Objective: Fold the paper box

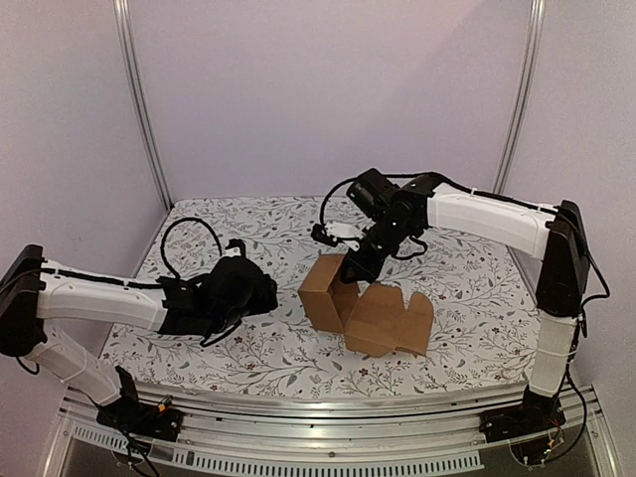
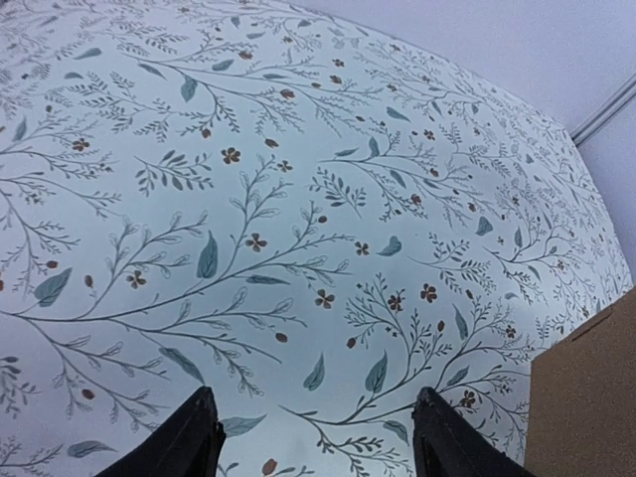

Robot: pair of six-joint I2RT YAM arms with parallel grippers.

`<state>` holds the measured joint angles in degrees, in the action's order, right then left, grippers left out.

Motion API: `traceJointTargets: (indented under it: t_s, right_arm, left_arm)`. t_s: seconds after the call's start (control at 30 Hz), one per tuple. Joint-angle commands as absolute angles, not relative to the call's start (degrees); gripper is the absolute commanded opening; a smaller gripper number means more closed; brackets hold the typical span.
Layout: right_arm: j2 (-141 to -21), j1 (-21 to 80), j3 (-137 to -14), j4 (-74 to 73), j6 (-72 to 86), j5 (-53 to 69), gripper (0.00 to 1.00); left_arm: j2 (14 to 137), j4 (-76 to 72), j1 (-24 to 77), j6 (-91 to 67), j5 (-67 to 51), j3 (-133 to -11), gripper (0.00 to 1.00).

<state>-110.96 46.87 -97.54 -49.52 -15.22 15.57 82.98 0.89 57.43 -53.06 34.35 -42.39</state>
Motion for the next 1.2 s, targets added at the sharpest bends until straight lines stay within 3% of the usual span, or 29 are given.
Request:
traceJointTargets:
  t_s: [0.0,0.2,0.3,0.6,0.9,1.17]
  right_arm:
    - [-114.30,47.09,-101.70,-64.68,-24.68,10.55,0.08]
    - [-121.27,47.14,-107.84,-70.90,-25.03,10.68,0.17]
    - [-123.15,47.15,-108.99,-72.01,-25.52,10.87,0.28]
    - [-111.22,39.88,-99.80,-71.75,-26.17,12.70,0.51]
    - [-104.25,26.58,-84.47,-65.94,-20.30,20.70,0.55]
    - [-104.76,24.48,-78.54,-60.31,-20.43,18.25,0.56]
  left_arm:
    - [76.93,7.27,54.87,-52.76,36.91,-37.60,0.67]
    - [70.68,3.53,52.95,-49.13,34.94,-33.48,0.68]
    - [70.54,-0.87,52.68,-41.61,30.64,-34.82,0.67]
    - [82.90,18.22,53.06,-33.75,17.56,-59.75,0.67]
    - [99.46,26.17,56.08,-30.98,7.21,-78.44,0.66]
    - [114.28,47.35,62.75,-29.63,15.51,-97.85,0.65]
